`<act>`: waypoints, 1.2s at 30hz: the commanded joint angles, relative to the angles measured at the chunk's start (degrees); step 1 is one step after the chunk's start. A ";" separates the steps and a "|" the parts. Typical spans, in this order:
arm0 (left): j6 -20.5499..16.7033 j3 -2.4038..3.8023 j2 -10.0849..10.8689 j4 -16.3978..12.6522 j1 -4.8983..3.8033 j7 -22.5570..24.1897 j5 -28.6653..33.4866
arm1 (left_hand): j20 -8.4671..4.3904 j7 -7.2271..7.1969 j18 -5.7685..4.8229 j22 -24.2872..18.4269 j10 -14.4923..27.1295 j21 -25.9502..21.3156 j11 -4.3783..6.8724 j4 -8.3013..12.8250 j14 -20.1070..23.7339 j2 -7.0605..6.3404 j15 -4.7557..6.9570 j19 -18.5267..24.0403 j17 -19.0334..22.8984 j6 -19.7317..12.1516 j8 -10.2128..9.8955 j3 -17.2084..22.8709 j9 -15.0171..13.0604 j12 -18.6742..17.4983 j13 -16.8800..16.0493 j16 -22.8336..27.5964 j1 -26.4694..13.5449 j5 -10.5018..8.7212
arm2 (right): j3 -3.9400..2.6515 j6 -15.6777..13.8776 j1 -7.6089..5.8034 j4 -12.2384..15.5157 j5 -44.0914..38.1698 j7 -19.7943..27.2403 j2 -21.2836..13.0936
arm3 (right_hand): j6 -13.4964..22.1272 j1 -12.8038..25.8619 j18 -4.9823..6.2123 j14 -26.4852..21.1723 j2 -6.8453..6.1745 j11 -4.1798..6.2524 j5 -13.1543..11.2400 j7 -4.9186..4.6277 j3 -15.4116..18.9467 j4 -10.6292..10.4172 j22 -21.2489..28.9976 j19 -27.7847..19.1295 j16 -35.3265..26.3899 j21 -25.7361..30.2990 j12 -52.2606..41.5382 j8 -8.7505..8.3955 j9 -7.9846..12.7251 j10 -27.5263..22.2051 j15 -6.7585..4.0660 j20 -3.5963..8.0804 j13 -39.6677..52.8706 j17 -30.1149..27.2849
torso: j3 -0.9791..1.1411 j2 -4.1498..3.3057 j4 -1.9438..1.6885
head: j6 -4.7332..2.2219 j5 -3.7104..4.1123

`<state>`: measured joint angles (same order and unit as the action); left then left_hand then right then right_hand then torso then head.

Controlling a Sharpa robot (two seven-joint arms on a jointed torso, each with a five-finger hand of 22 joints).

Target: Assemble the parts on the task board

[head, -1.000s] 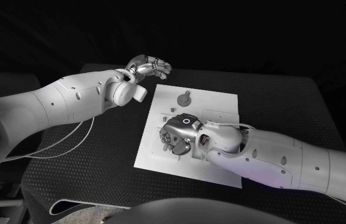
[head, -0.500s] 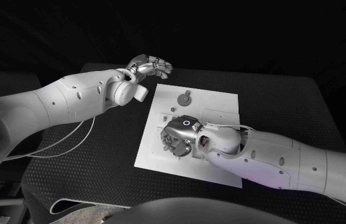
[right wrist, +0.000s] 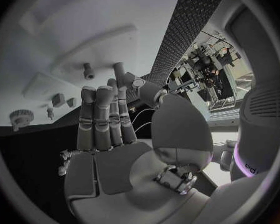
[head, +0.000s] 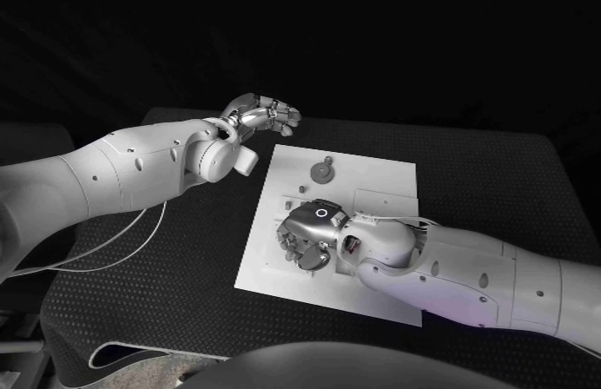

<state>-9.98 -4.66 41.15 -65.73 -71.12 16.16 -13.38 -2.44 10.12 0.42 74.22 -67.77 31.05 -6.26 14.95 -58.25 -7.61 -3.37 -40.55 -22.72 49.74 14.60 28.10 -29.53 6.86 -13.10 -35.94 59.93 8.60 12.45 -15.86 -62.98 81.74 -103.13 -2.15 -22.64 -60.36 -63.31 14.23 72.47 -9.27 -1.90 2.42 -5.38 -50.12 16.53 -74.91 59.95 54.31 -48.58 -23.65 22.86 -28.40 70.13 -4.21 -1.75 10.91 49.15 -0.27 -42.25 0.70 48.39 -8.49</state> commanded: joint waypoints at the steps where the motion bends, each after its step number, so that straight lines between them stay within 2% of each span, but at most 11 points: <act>1: 0.70 0.04 -0.09 -0.14 -0.06 0.41 0.33 | 0.21 0.03 0.53 0.10 -0.23 -0.40 -0.22 -0.47 -0.40 0.21 -0.08 -0.15 -0.10 -0.45 0.29 0.03 0.06 -0.31 0.09 0.31 -0.16 -0.13 | 0.33 1.85 0.36 -0.26 -0.47 -0.62 0.24 | -0.29 0.10 0.77 -0.45 0.61 0.19 0.36 0.10 -0.16 0.03 -1.10 -0.06 0.32 -0.24 -0.18 0.37 -0.19 0.60 -0.33 0.29 0.00 0.06 | -0.02 -0.01 0.06 | -0.04 0.02; 5: 0.62 0.04 -0.08 -0.14 -0.06 0.34 0.33 | 0.21 0.03 0.54 0.10 -0.23 -0.40 -0.22 -0.47 -0.40 0.22 -0.08 -0.15 -0.12 -0.45 0.30 0.03 0.06 -0.31 0.09 0.33 -0.15 -0.13 | 0.34 3.85 0.36 -0.25 1.30 -0.07 0.12 | 0.52 0.37 0.77 -1.15 -0.08 -0.16 0.38 -0.22 -0.21 -0.01 -1.05 -0.67 0.08 -0.15 0.46 -0.12 -0.23 -0.23 -0.01 0.11 -0.01 -0.08 | -0.04 -0.02 -0.04 | 0.04 0.04; 7: -0.07 0.04 0.01 -0.13 -0.06 -0.07 0.33 | 0.21 0.03 0.54 0.11 -0.23 -0.41 -0.22 -0.47 -0.40 0.23 -0.08 -0.15 -0.14 -0.45 0.31 0.04 0.06 -0.31 0.09 0.34 -0.14 -0.13 | 0.35 4.03 0.35 -0.38 2.06 0.22 0.04 | 2.37 1.42 0.77 -2.08 -0.79 -0.98 0.53 -1.00 0.78 0.02 -1.00 -1.57 -0.46 0.09 1.81 -1.30 0.14 -2.27 0.90 -0.29 -0.41 -0.48 | -0.03 0.00 -0.06 | -0.02 0.15; 9: 0.06 0.04 0.08 -0.05 -0.06 -0.04 0.33 | 0.19 0.01 0.55 0.13 -0.26 -0.42 -0.21 -0.46 -0.45 0.33 -0.06 -0.18 -0.23 -0.44 0.34 0.09 0.06 -0.30 0.09 0.37 -0.05 -0.10 | 0.35 3.70 0.35 -0.45 2.43 0.34 -0.05 | 4.46 1.66 0.77 -2.38 -1.47 -1.97 0.89 -1.96 2.37 0.15 -0.99 -2.13 -0.52 0.12 3.36 -2.68 0.69 -4.49 1.72 -0.56 -0.97 -0.79 | -0.03 0.01 -0.03 | -0.06 0.13; 12: 0.00 0.03 0.16 -0.12 -0.06 -0.08 0.33 | 0.19 0.01 0.55 0.14 -0.27 -0.42 -0.20 -0.45 -0.46 0.32 -0.06 -0.18 -0.25 -0.44 0.35 0.09 0.06 -0.30 0.09 0.38 -0.04 -0.10 | 0.35 2.89 0.34 -0.50 2.87 0.37 -0.16 | 5.26 1.76 0.77 -2.58 -1.91 -2.37 1.05 -2.38 3.66 0.14 -0.99 -2.39 -0.44 0.05 4.08 -3.27 0.96 -5.33 2.10 -0.75 -1.23 -0.96 | 0.01 -0.01 0.06 | 0.02 0.08; 20: 0.10 0.03 0.23 -0.11 -0.06 -0.07 0.33 | 0.19 0.02 0.55 0.15 -0.28 -0.43 -0.20 -0.45 -0.47 0.27 -0.05 -0.19 -0.31 -0.45 0.36 0.08 0.07 -0.30 0.09 0.41 -0.03 -0.12 | 0.35 1.04 0.34 -0.50 4.17 0.51 -0.37 | 10.38 2.08 0.77 -3.72 -4.13 -4.45 2.19 -4.69 8.47 0.12 -0.90 -3.42 -0.05 0.02 7.61 -6.31 2.61 -10.56 4.06 -1.18 -3.20 -1.40 | 0.04 -0.01 0.03 | 0.00 0.17; 23: 0.09 0.03 0.29 -0.12 -0.06 -0.04 0.33 | 0.19 0.02 0.55 0.16 -0.28 -0.43 -0.20 -0.45 -0.48 0.26 -0.05 -0.19 -0.33 -0.45 0.36 0.07 0.07 -0.30 0.09 0.42 -0.03 -0.12 | 0.34 -0.26 0.33 -0.44 4.42 0.52 -0.63 | 11.72 2.33 0.77 -4.20 -4.85 -5.06 1.57 -5.36 10.10 0.13 -0.86 -3.77 0.13 0.07 8.51 -6.97 3.00 -11.92 4.68 -1.35 -3.93 -1.51 | 0.07 -0.04 0.02 | 0.09 0.18; 26: 0.14 0.03 0.34 -0.10 -0.06 -0.08 0.33 | 0.19 0.02 0.55 0.16 -0.28 -0.44 -0.20 -0.45 -0.48 0.26 -0.05 -0.20 -0.35 -0.45 0.37 0.08 0.07 -0.30 0.10 0.43 -0.03 -0.12 | 0.34 -2.14 0.32 -0.26 4.68 0.42 -1.00 | 12.28 2.01 0.77 -4.65 -5.23 -5.31 1.20 -5.48 10.78 0.10 -0.81 -4.11 0.25 0.19 8.98 -7.18 3.17 -12.66 4.89 -1.49 -4.41 -1.62 | 0.10 -0.03 0.03 | 0.01 0.24; 32: 0.22 0.03 0.53 -0.13 -0.06 -0.09 0.33 | 0.19 0.02 0.55 0.17 -0.28 -0.45 -0.20 -0.45 -0.48 0.25 -0.05 -0.20 -0.38 -0.46 0.37 0.07 0.07 -0.30 0.10 0.45 -0.02 -0.13 | 0.25 -5.21 0.00 1.27 6.29 0.80 -2.71 | 12.54 1.89 0.77 -5.11 -5.92 -5.40 1.16 -4.53 11.31 -0.04 -0.79 -4.39 0.59 0.21 9.62 -7.13 3.29 -13.76 5.01 -1.76 -5.11 -1.78 | 0.11 0.01 0.16 | -0.18 0.34; 35: 0.28 0.03 0.51 -0.04 -0.06 -0.06 0.33 | 0.19 0.02 0.55 0.17 -0.28 -0.45 -0.20 -0.45 -0.48 0.24 -0.05 -0.20 -0.39 -0.47 0.38 0.07 0.08 -0.31 0.10 0.46 -0.02 -0.13 | -0.22 -6.36 -0.48 2.39 9.44 2.08 -4.13 | 12.67 1.90 0.77 -5.22 -6.19 -5.39 1.11 -4.27 11.38 -0.11 -0.79 -4.43 0.73 0.19 9.84 -7.14 3.34 -14.20 4.99 -1.83 -5.34 -1.83 | 0.11 0.02 0.16 | -0.34 0.62; 36: 0.29 0.03 0.52 -0.03 -0.06 -0.04 0.33 | 0.19 0.02 0.54 0.17 -0.28 -0.45 -0.20 -0.45 -0.48 0.24 -0.05 -0.20 -0.39 -0.47 0.38 0.07 0.08 -0.31 0.10 0.47 -0.02 -0.13 | -0.62 -6.85 -0.63 2.80 10.66 2.58 -4.73 | 12.65 1.92 0.77 -5.22 -6.21 -5.38 1.11 -4.22 11.40 -0.13 -0.79 -4.42 0.77 0.17 9.83 -7.12 3.34 -14.20 4.99 -1.84 -5.36 -1.84 | 0.12 0.03 0.19 | -0.46 0.76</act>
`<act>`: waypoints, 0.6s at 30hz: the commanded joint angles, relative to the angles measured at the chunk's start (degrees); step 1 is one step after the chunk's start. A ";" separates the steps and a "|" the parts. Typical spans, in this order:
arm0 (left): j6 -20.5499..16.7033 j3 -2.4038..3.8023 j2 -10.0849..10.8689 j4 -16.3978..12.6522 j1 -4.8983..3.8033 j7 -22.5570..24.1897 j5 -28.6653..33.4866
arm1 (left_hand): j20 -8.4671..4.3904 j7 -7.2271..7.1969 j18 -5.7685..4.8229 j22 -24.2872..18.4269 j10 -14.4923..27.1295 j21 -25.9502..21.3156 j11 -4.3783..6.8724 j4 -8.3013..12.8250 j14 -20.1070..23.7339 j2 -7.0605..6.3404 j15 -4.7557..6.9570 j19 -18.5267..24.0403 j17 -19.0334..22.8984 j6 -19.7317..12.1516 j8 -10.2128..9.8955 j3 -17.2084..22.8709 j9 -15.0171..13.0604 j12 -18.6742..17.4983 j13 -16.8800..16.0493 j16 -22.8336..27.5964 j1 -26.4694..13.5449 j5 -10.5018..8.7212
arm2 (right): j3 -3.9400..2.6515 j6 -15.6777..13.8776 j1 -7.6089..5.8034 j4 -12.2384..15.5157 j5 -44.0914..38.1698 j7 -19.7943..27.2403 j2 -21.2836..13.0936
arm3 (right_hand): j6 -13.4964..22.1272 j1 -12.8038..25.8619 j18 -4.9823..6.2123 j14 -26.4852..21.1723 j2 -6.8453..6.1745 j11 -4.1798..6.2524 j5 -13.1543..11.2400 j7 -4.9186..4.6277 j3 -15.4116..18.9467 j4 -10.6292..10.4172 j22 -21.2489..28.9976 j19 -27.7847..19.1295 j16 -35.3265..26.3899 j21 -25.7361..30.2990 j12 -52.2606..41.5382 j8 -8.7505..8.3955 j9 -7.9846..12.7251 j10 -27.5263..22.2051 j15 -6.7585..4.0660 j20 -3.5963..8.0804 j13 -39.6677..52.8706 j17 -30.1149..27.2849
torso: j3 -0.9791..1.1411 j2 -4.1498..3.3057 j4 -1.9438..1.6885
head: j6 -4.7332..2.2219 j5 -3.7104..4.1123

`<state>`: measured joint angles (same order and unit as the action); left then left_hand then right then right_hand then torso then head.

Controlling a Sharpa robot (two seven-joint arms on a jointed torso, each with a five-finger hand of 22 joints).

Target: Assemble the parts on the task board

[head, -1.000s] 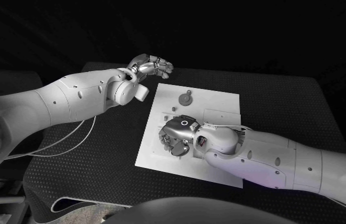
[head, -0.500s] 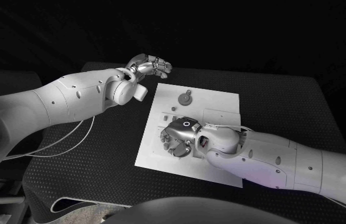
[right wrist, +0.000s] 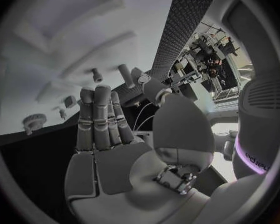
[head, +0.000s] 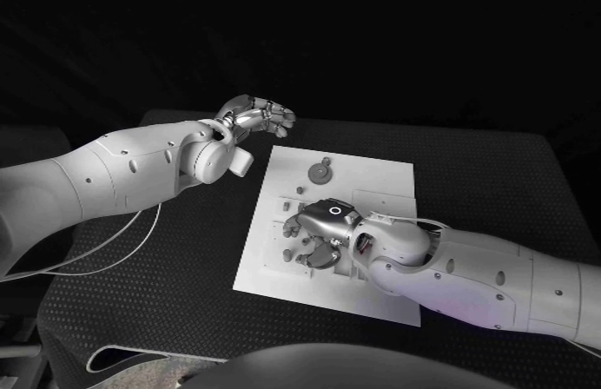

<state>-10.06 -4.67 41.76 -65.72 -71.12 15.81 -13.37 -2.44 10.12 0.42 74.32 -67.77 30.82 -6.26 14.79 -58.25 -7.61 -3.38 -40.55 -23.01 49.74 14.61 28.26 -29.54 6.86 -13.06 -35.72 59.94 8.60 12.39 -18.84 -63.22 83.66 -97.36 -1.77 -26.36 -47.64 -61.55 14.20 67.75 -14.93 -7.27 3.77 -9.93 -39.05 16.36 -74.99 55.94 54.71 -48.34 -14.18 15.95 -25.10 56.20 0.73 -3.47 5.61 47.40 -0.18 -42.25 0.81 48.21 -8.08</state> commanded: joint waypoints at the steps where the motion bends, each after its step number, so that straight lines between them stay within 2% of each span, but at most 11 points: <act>1: 0.42 0.04 0.02 -0.05 -0.06 0.33 0.31 | 0.19 0.02 0.54 0.07 -0.28 -0.22 -0.21 -0.29 -0.48 0.24 -0.05 -0.20 -0.10 -0.47 0.38 -0.09 0.09 -0.31 0.06 0.25 -0.03 -0.13 | -1.09 -3.92 -0.58 1.51 6.19 2.64 -1.85 | -0.17 0.26 0.80 -0.40 -0.51 0.02 -0.24 0.54 0.40 -0.04 -0.74 -0.30 0.61 -0.19 0.17 -0.10 0.03 0.05 0.02 -0.13 -0.07 -0.07 | 0.00 0.03 0.01 | -0.37 0.50; 4: 0.80 0.03 0.15 0.08 -0.06 0.51 0.31 | 0.19 0.02 0.54 0.08 -0.28 -0.23 -0.21 -0.30 -0.47 0.23 -0.06 -0.20 -0.12 -0.47 0.38 -0.10 0.09 -0.31 0.06 0.27 -0.04 -0.14 | -2.82 -0.99 -2.00 2.69 15.95 3.23 -4.60 | -0.72 0.68 0.80 -0.38 0.19 0.17 -0.16 0.72 0.60 -0.24 -0.99 -0.08 1.42 -0.73 -0.95 0.32 -0.05 2.03 -0.10 -0.07 0.15 0.00 | 0.03 0.06 0.10 | -0.59 0.84; 6: 0.57 0.03 0.28 0.12 -0.06 0.48 0.31 | 0.20 0.02 0.53 0.11 -0.44 -0.26 -0.14 -0.31 -0.47 0.20 -0.06 -0.19 -0.24 -0.47 0.42 -0.12 0.10 -0.23 0.03 0.36 -0.04 -0.17 | -3.97 4.78 -3.33 2.82 24.58 1.25 -6.38 | -2.12 3.02 0.80 -1.33 1.73 0.74 3.18 0.21 0.94 -1.48 -1.01 -0.93 1.42 -0.65 -2.24 1.15 -0.31 4.31 -0.58 -0.34 0.52 -0.45 | 0.05 0.09 0.23 | -0.90 1.20; 7: 0.62 0.03 0.24 0.21 -0.05 0.53 0.31 | 0.20 0.02 0.52 0.14 -0.69 -0.30 -0.03 -0.31 -0.48 0.21 -0.07 -0.18 -0.35 -0.50 0.44 -0.11 0.11 -0.10 -0.02 0.43 0.00 -0.19 | -4.12 6.59 -3.86 2.79 25.77 0.72 -7.04 | -4.42 3.20 0.80 -1.51 3.15 1.60 5.98 0.74 0.48 -1.22 -1.00 -1.51 1.37 -0.54 -3.94 2.52 -1.00 7.13 -1.37 -0.43 1.35 -0.90 | 0.08 0.13 0.35 | -1.14 1.45; 8: 0.60 0.02 0.16 0.34 -0.05 0.64 0.31 | 0.21 0.03 0.51 0.18 -0.98 -0.34 0.10 -0.35 -0.51 0.19 -0.07 -0.18 -0.50 -0.54 0.46 -0.14 0.13 0.05 -0.08 0.52 -0.02 -0.20 | -4.18 7.67 -4.57 2.82 26.25 0.56 -8.00 | -5.53 3.41 0.80 -1.79 4.46 2.20 6.42 1.29 0.19 -0.82 -0.99 -1.91 1.23 -0.48 -5.16 3.22 -1.49 8.87 -2.05 -0.58 2.11 -1.36 | 0.07 0.17 0.36 | -1.34 1.72; 9: 0.61 0.02 0.08 0.45 -0.04 0.73 0.31 | 0.21 0.04 0.51 0.19 -1.03 -0.35 0.12 -0.36 -0.52 0.18 -0.07 -0.18 -0.53 -0.54 0.47 -0.14 0.13 0.08 -0.09 0.54 -0.03 -0.20 | -4.20 8.70 -5.05 2.95 26.39 0.29 -8.95 | -5.55 4.07 0.80 -2.20 5.38 2.47 5.07 1.37 0.28 -0.69 -0.97 -2.34 1.00 -0.34 -5.73 3.28 -1.67 9.36 -2.15 -0.77 2.56 -1.75 | 0.11 0.24 0.47 | -1.44 1.93; 10: 0.70 0.02 -0.04 0.60 -0.02 0.81 0.31 | 0.21 0.03 0.51 0.19 -1.04 -0.35 0.13 -0.36 -0.52 0.18 -0.07 -0.18 -0.54 -0.54 0.48 -0.15 0.13 0.09 -0.10 0.55 -0.03 -0.20 | -4.29 11.70 -5.39 3.05 27.26 0.25 -9.95 | -5.58 4.64 0.80 -2.43 6.02 2.78 3.85 1.42 0.22 -0.08 -0.95 -2.85 0.98 -0.27 -6.84 3.34 -2.01 9.52 -2.44 -1.01 3.49 -2.41 | 0.17 0.36 0.62 | -1.49 2.31; 13: 0.69 -0.01 -0.39 1.02 0.27 0.88 0.81 | 0.21 0.01 0.50 0.21 -1.14 -0.38 0.17 -0.41 -0.53 0.21 -0.07 -0.17 -0.63 -0.46 0.55 -0.17 0.12 0.14 -0.11 0.61 -0.08 -0.20 | -4.40 16.84 -6.56 2.15 34.57 0.13 -11.30 | -5.88 4.46 0.80 -2.03 6.53 4.04 -0.35 1.54 0.20 0.10 -0.71 -2.25 1.49 -0.53 -11.66 3.59 -2.84 11.12 -3.53 -0.91 7.08 -3.56 | 0.36 0.65 1.08 | -1.71 2.92; 14: 0.72 -0.01 -0.62 1.24 0.34 0.92 0.95 | 0.22 0.00 0.49 0.22 -1.15 -0.39 0.18 -0.43 -0.53 0.21 -0.07 -0.17 -0.65 -0.46 0.56 -0.18 0.12 0.14 -0.12 0.62 -0.11 -0.20 | -4.39 18.32 -6.84 1.76 35.93 -0.57 -11.71 | -5.69 3.64 0.80 -1.15 6.55 5.17 -0.82 1.74 1.72 0.22 -0.69 -0.24 3.91 -1.59 -18.10 3.62 -3.46 9.16 -4.15 0.08 11.88 -2.54 | 0.42 0.79 1.20 | -1.97 3.01; 15: 0.73 -0.03 -0.77 1.38 0.40 0.94 0.95 | 0.22 0.00 0.49 0.22 -1.15 -0.39 0.18 -0.44 -0.53 0.21 -0.07 -0.17 -0.66 -0.46 0.56 -0.18 0.12 0.14 -0.11 0.63 -0.12 -0.21 | -4.38 18.82 -6.96 1.65 36.58 -1.05 -12.30 | -5.38 3.24 0.80 -1.21 6.95 5.35 -0.93 1.41 2.64 0.22 -0.65 0.05 5.59 -1.82 -24.51 3.50 -4.04 6.52 -4.46 0.52 16.75 -1.72 | 0.46 0.92 1.28 | -2.06 3.06; 18: 0.72 -0.05 -1.01 1.54 0.48 1.07 0.97 | 0.22 0.00 0.49 0.23 -1.14 -0.40 0.18 -0.46 -0.53 0.23 -0.07 -0.17 -0.69 -0.47 0.56 -0.19 0.12 0.13 -0.11 0.65 -0.14 -0.20 | -4.38 18.84 -6.98 1.88 36.82 -2.33 -13.90 | -4.96 4.53 0.80 -1.46 7.09 5.51 -0.59 1.95 5.06 0.40 -1.19 -0.18 7.82 -2.96 -32.68 3.27 -4.96 3.02 -4.98 0.56 23.18 -0.38 | 0.55 1.27 1.46 | -1.94 3.19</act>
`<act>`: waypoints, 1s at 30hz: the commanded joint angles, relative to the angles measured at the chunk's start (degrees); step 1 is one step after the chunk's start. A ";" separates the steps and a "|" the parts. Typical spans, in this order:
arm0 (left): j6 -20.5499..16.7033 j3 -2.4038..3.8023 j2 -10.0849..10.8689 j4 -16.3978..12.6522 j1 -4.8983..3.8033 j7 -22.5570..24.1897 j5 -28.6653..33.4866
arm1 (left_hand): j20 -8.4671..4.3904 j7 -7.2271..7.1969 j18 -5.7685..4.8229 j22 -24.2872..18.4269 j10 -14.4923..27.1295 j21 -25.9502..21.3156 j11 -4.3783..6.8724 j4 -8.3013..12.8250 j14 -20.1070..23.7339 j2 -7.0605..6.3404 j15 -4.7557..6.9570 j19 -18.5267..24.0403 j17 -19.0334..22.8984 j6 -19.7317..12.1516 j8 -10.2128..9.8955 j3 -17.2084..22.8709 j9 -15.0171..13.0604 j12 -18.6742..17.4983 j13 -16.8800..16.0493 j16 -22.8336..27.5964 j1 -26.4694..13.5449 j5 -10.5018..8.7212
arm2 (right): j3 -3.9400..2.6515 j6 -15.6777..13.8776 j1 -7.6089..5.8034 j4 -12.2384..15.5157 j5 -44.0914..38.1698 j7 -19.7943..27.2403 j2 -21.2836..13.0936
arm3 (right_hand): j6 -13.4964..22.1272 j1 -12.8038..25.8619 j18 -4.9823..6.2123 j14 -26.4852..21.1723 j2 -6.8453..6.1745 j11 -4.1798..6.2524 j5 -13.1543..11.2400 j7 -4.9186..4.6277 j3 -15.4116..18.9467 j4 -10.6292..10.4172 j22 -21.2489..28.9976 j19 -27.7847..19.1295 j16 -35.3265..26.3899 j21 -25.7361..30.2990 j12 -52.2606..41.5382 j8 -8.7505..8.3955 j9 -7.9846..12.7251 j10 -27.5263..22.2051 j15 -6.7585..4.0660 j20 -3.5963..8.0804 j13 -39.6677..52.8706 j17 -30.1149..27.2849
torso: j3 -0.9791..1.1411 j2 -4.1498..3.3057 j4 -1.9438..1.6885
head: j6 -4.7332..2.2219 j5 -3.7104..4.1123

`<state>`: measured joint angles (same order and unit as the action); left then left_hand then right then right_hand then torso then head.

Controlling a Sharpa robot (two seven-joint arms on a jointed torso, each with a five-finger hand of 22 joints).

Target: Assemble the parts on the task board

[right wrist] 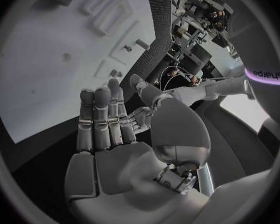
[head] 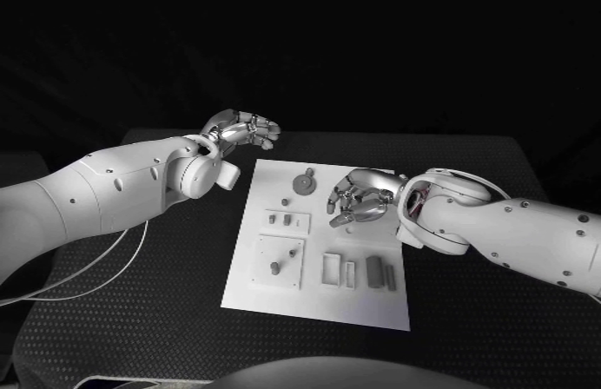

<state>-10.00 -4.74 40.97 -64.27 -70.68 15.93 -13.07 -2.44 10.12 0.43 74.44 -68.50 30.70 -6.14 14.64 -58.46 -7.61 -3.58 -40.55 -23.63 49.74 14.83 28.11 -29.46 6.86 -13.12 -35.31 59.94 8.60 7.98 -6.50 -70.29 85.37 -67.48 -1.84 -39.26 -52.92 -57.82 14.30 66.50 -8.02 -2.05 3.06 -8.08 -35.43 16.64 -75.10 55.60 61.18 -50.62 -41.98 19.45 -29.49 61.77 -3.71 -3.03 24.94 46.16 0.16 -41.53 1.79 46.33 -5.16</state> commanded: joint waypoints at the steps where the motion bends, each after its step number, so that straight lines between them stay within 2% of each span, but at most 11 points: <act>1: 0.68 0.02 -0.26 0.13 0.17 0.96 0.71 | 0.22 0.00 0.49 0.10 -0.40 -0.28 0.06 -0.30 -0.33 0.22 0.13 -0.17 -0.08 -0.47 0.34 -0.04 0.04 0.13 -0.04 0.26 -0.14 -0.21 | 0.04 6.34 0.08 0.42 7.41 -2.98 -1.70 | 0.28 0.84 0.70 0.07 0.20 0.26 -0.24 0.31 1.97 -0.05 -1.18 0.52 2.51 -1.43 -7.95 -0.26 -0.91 -3.04 -0.87 0.30 6.14 1.57 | 0.27 0.67 0.57 | 0.08 0.34; 3: 0.71 0.01 -0.26 0.18 0.35 0.99 0.90 | 0.22 0.01 0.48 0.11 -0.38 -0.29 0.05 -0.32 -0.32 0.23 0.13 -0.17 -0.11 -0.51 0.33 -0.06 0.05 0.11 -0.04 0.29 -0.17 -0.21 | 0.04 6.69 -0.11 1.01 8.25 -4.95 -3.22 | 0.20 2.12 0.70 0.22 0.43 0.66 0.06 0.80 3.41 -0.14 -1.21 1.24 5.97 -3.70 -15.51 -0.51 -1.58 -4.74 -1.22 0.98 11.89 4.05 | 0.39 0.83 0.69 | 0.31 0.42; 4: 0.72 0.01 -0.26 0.21 0.38 0.98 0.90 | 0.22 0.01 0.48 0.12 -0.37 -0.30 0.05 -0.32 -0.32 0.23 0.12 -0.16 -0.12 -0.52 0.33 -0.06 0.06 0.11 -0.03 0.30 -0.18 -0.21 | 0.04 7.17 -0.26 1.20 8.65 -5.71 -3.85 | 0.20 2.83 0.70 0.63 0.04 0.97 0.11 0.82 3.84 -0.14 -1.22 1.60 7.55 -4.91 -18.28 -0.71 -1.93 -5.23 -1.36 1.36 14.00 5.12 | 0.51 0.94 0.80 | 0.43 0.42; 7: 0.74 -0.03 -0.18 0.24 0.43 0.95 0.91 | 0.22 0.02 0.48 0.12 -0.36 -0.31 0.04 -0.33 -0.31 0.23 0.12 -0.16 -0.15 -0.54 0.32 -0.07 0.07 0.09 -0.03 0.33 -0.20 -0.22 | 0.05 7.92 -0.54 2.21 9.37 -8.56 -5.83 | -0.13 5.53 0.70 1.42 0.09 1.38 0.06 1.08 4.49 -0.99 -1.13 2.54 9.38 -6.91 -23.09 -0.90 -2.58 -4.59 -1.76 2.13 17.47 6.47 | 0.63 1.15 1.04 | 0.70 0.60; 11: 0.66 -0.08 -0.11 0.35 0.50 0.93 0.91 | 0.22 0.03 0.48 0.14 -0.34 -0.33 0.03 -0.32 -0.30 0.21 0.12 -0.15 -0.19 -0.57 0.32 -0.10 0.08 0.08 -0.02 0.37 -0.21 -0.22 | 0.13 10.06 -1.33 4.17 12.62 -12.84 -9.13 | -1.31 9.64 0.70 3.72 0.44 2.18 -0.18 1.82 4.65 -3.68 -0.97 5.00 11.64 -9.36 -27.91 -0.67 -3.44 -2.37 -2.57 3.79 20.99 8.13 | 0.74 1.42 1.28 | 1.19 0.67; 13: 0.73 -0.11 -0.11 0.38 0.51 0.91 0.91 | 0.22 0.03 0.48 0.14 -0.33 -0.33 0.03 -0.32 -0.30 0.20 0.11 -0.14 -0.21 -0.58 0.32 -0.10 0.08 0.08 -0.02 0.38 -0.22 -0.22 | 0.23 13.38 -1.51 4.95 13.61 -15.49 -10.44 | -2.20 11.20 0.70 4.37 1.04 2.74 -0.25 2.37 3.58 -5.15 -0.89 5.73 12.24 -10.08 -29.10 -0.35 -3.87 -1.66 -3.14 4.66 22.02 8.75 | 0.70 1.46 1.27 | 1.47 0.75; 16: 0.74 -0.16 -0.08 0.38 0.54 0.90 0.91 | 0.22 0.03 0.47 0.15 -0.33 -0.34 0.03 -0.33 -0.29 0.20 0.11 -0.14 -0.22 -0.59 0.32 -0.11 0.08 0.08 -0.02 0.40 -0.23 -0.23 | 0.54 17.05 -1.69 5.67 15.26 -20.74 -11.34 | -2.24 12.72 0.70 4.60 1.80 2.80 -0.27 2.42 2.59 -6.30 -0.83 5.83 12.40 -10.44 -29.35 -0.74 -3.74 -1.56 -3.18 5.16 22.54 9.15 | 0.69 1.54 1.36 | 1.65 0.80; 19: 0.74 -0.20 -0.08 0.35 0.61 0.91 0.92 | 0.22 0.04 0.47 0.15 -0.33 -0.35 0.03 -0.32 -0.29 0.18 0.11 -0.13 -0.25 -0.59 0.32 -0.12 0.09 0.07 -0.01 0.42 -0.24 -0.23 | 1.37 19.61 -1.71 6.06 16.95 -25.05 -11.57 | -1.81 14.10 0.70 4.58 2.80 2.68 -0.26 2.27 1.90 -6.83 -0.81 5.61 12.34 -10.63 -29.26 -1.45 -3.29 -1.58 -3.07 5.44 22.84 9.44 | 0.72 1.66 1.53 | 1.98 0.94; 22: 0.73 -0.22 -0.09 0.26 0.69 0.96 0.92 | 0.23 0.04 0.47 0.16 -0.33 -0.36 0.03 -0.33 -0.29 0.17 0.11 -0.13 -0.27 -0.60 0.33 -0.13 0.09 0.07 -0.01 0.44 -0.25 -0.23 | 2.32 19.61 -1.71 6.31 16.74 -26.96 -11.64 | -1.49 15.91 0.70 4.46 3.86 2.37 -0.22 1.98 1.76 -6.36 -0.88 5.02 12.24 -10.90 -29.03 -2.18 -2.74 -1.84 -2.75 5.58 23.20 9.79 | 0.75 1.77 1.69 | 2.16 1.04; 24: 0.71 -0.23 -0.10 0.20 0.72 0.96 0.93 | 0.23 0.04 0.47 0.16 -0.33 -0.36 0.03 -0.33 -0.29 0.17 0.11 -0.13 -0.28 -0.60 0.33 -0.14 0.09 0.07 -0.01 0.44 -0.26 -0.23 | 3.16 18.35 -1.71 6.24 16.54 -27.56 -11.56 | -1.54 16.26 0.70 4.46 3.79 2.34 -0.27 1.95 1.78 -6.18 -0.88 4.95 12.23 -10.99 -29.02 -2.26 -2.66 -1.84 -2.72 5.59 23.29 9.87 | 0.75 1.81 1.74 | 2.25 1.17; 30: 0.88 -0.23 -0.26 0.05 0.75 0.98 1.03 | 0.23 0.04 0.46 0.17 -0.33 -0.38 0.03 -0.36 -0.29 0.18 0.10 -0.12 -0.32 -0.61 0.34 -0.15 0.10 0.07 -0.01 0.48 -0.29 -0.23 | 4.82 15.93 -1.69 5.85 15.22 -27.88 -10.38 | -2.02 17.17 0.70 4.52 3.01 2.37 -0.27 1.99 1.64 -5.31 -0.83 4.79 12.19 -11.28 -28.97 -2.33 -2.48 -1.78 -2.72 5.65 23.61 10.15 | 0.67 1.91 1.93 | 2.45 1.22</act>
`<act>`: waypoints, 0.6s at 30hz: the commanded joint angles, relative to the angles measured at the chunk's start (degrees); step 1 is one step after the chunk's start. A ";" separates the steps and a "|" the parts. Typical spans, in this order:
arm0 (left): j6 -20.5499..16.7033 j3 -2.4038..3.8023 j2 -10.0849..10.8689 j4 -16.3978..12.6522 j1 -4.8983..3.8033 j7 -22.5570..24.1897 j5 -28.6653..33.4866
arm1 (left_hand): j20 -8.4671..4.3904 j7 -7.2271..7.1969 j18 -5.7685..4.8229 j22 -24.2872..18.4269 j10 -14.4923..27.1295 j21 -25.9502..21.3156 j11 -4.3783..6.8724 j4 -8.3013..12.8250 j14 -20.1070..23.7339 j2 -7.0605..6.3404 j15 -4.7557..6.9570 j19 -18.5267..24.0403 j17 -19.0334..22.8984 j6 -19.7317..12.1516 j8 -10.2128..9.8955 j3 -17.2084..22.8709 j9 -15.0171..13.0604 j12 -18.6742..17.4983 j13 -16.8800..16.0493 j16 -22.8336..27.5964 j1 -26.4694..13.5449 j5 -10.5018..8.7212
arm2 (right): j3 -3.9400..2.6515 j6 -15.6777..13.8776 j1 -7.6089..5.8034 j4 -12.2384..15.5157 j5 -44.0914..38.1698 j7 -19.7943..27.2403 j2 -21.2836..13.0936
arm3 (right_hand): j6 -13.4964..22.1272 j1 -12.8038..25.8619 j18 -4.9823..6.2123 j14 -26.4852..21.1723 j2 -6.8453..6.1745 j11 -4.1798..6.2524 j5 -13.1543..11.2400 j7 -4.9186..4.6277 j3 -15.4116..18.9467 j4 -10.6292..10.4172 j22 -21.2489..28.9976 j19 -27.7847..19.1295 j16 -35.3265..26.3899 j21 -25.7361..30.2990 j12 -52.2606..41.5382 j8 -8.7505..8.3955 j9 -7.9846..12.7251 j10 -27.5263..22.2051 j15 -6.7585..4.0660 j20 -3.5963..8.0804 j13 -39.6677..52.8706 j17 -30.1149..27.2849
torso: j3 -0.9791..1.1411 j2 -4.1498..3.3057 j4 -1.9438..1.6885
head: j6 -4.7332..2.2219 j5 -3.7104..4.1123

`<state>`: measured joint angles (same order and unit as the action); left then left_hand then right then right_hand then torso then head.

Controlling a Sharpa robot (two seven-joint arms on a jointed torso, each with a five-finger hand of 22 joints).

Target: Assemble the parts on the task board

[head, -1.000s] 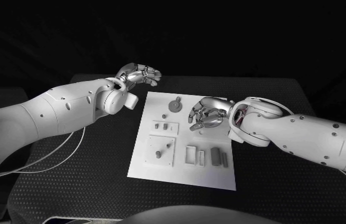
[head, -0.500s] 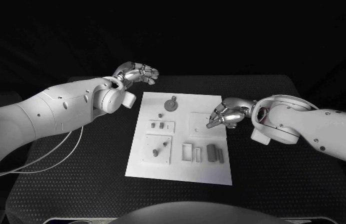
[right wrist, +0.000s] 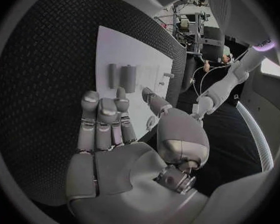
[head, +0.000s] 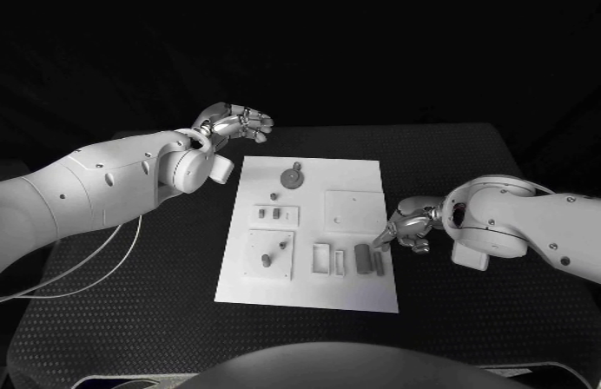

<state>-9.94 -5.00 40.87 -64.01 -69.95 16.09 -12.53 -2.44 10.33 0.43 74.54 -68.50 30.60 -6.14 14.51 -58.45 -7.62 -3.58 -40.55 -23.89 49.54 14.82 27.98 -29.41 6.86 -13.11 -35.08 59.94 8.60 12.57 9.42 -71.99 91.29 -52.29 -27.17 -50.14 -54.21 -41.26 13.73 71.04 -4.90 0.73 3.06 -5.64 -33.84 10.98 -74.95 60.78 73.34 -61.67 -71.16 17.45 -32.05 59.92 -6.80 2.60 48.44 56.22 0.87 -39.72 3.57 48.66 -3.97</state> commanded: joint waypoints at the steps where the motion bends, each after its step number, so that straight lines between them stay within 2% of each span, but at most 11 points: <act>1: 0.85 0.03 -0.17 -0.26 0.02 0.82 0.55 | 0.23 -0.16 0.46 0.08 -0.33 -0.28 0.03 -0.23 -0.29 0.19 0.10 -0.12 -0.07 -0.41 0.35 -0.02 0.05 0.06 -0.01 0.25 -0.30 -0.23 | 0.41 -0.09 0.02 -0.15 0.03 -2.63 0.78 | -0.81 0.80 1.27 0.02 -0.25 -0.40 -0.28 -0.44 0.02 0.42 -0.96 -0.38 0.03 -0.28 0.21 -0.35 0.10 0.11 0.36 0.04 0.16 0.13 | -0.06 0.11 0.17 | 0.17 0.12; 3: 0.88 0.03 -0.17 -0.34 0.03 0.82 0.57 | 0.23 -0.16 0.46 0.08 -0.33 -0.29 0.02 -0.25 -0.29 0.20 0.10 -0.12 -0.09 -0.42 0.35 -0.03 0.05 0.06 -0.01 0.27 -0.32 -0.23 | 1.02 -0.96 0.14 -0.53 -0.32 -3.00 1.67 | -0.94 1.26 1.27 0.11 -0.56 -0.37 -0.28 -0.42 -0.08 0.53 -0.92 -0.35 0.03 -0.38 0.23 -0.39 0.16 0.19 0.34 0.07 0.27 0.23 | -0.05 0.07 0.21 | 0.23 0.10; 4: 0.88 0.03 -0.18 -0.35 0.04 0.82 0.58 | 0.23 -0.16 0.46 0.09 -0.33 -0.29 0.02 -0.25 -0.29 0.21 0.10 -0.12 -0.10 -0.42 0.35 -0.03 0.06 0.06 -0.01 0.28 -0.32 -0.23 | 1.12 -0.99 0.28 -0.74 -0.96 -3.08 1.94 | -0.95 1.42 1.27 0.14 -0.68 -0.37 -0.28 -0.42 -0.10 0.58 -0.91 -0.34 0.02 -0.42 0.24 -0.42 0.18 0.21 0.35 0.08 0.31 0.26 | -0.07 0.03 0.16 | 0.20 0.10; 8: 0.89 0.03 -0.17 -0.35 0.04 0.80 0.59 | 0.24 -0.15 0.46 0.10 -0.32 -0.30 0.02 -0.27 -0.28 0.22 0.09 -0.12 -0.13 -0.43 0.35 -0.04 0.06 0.05 0.00 0.31 -0.35 -0.23 | 1.20 -1.84 0.89 -1.36 -0.84 -2.84 2.76 | -1.02 1.87 1.27 0.23 -0.97 -0.37 -0.28 -0.42 -0.22 0.68 -0.86 -0.31 0.01 -0.51 0.27 -0.50 0.25 0.28 0.35 0.12 0.42 0.35 | -0.12 0.04 0.03 | 0.36 0.13; 14: 0.94 0.02 -0.11 -0.34 0.05 0.78 0.65 | 0.24 -0.15 0.45 0.11 -0.30 -0.32 0.01 -0.30 -0.27 0.25 0.09 -0.11 -0.19 -0.45 0.36 -0.06 0.07 0.04 0.00 0.36 -0.39 -0.23 | 1.20 -2.98 1.06 -1.67 -0.51 -2.25 3.67 | -1.04 2.67 1.27 0.30 -1.56 -0.36 -0.28 -0.41 -0.47 0.70 -0.75 -0.24 -0.06 -0.62 0.36 -0.65 0.36 0.36 0.32 0.19 0.60 0.50 | -0.16 0.04 0.10 | 0.59 -0.11; 18: 1.07 0.02 -0.23 -0.21 0.08 0.77 0.68 | 0.24 -0.14 0.45 0.12 -0.30 -0.33 0.01 -0.32 -0.27 0.25 0.09 -0.11 -0.20 -0.46 0.36 -0.07 0.08 0.04 0.01 0.37 -0.42 -0.24 | 1.20 -2.00 1.19 -2.79 -0.04 -2.30 4.90 | -1.04 2.79 1.27 0.31 -1.82 -0.36 -0.28 -0.41 -0.59 0.78 -0.72 -0.23 -0.09 -0.64 0.39 -0.69 0.39 0.37 0.32 0.22 0.65 0.54 | -0.22 0.09 0.19 | 0.66 -0.20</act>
<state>-9.78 -5.02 40.80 -64.15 -69.87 16.11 -12.32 -2.44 10.17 0.42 74.60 -68.50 30.60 -6.14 14.51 -58.45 -7.61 -3.58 -40.55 -24.01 49.39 14.82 27.97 -29.41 6.86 -13.11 -35.08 59.94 8.60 13.76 7.30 -70.85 88.73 -52.40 -29.42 -45.49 -54.41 -39.06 13.69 71.12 -6.62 0.52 3.07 -5.44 -34.33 11.47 -74.94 60.77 73.35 -61.96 -71.16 16.95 -31.74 60.13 -6.71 2.57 49.03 56.70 0.70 -39.66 3.67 49.27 -4.08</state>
